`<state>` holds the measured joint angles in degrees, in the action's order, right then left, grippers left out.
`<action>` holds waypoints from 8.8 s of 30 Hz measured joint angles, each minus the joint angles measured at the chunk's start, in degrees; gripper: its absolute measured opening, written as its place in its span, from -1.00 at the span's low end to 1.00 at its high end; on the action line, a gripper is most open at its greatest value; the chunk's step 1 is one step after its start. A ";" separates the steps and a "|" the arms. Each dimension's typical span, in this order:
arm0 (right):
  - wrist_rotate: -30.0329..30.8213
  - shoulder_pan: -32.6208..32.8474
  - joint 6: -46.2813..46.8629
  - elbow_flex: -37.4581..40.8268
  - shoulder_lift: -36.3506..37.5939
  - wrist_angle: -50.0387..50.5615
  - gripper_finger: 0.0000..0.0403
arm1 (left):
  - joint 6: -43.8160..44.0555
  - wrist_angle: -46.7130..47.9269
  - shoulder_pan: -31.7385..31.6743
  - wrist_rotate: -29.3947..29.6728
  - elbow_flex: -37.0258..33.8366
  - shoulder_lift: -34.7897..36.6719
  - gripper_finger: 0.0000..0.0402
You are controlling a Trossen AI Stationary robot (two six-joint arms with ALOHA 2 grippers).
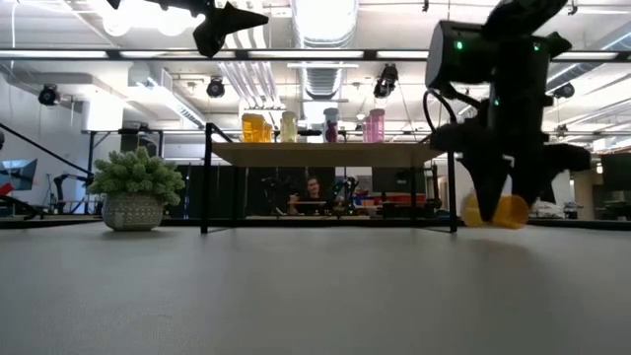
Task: Pick and place medicine bottles onto shelf by color
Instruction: Put the orange pill bottle on the shelf aligned with the other orange pill bottles
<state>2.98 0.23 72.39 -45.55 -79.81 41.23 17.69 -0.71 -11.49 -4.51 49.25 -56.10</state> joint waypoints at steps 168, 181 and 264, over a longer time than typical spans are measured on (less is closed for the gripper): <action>12.24 9.49 -53.45 -41.44 0.69 -23.04 -0.05 | 6.50 -43.76 4.48 -15.57 8.02 -23.80 0.56; 12.13 9.49 -54.42 -44.12 -0.22 -20.23 -0.05 | 9.16 -43.26 4.52 -16.68 7.82 -23.71 0.56; 31.24 1.40 -42.93 -50.53 19.54 38.01 0.28 | 2.97 -1.12 -0.84 25.89 -5.46 0.58 -0.07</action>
<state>34.22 1.63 29.46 -96.08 -60.26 79.24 20.67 -1.83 -12.32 21.37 43.80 -55.52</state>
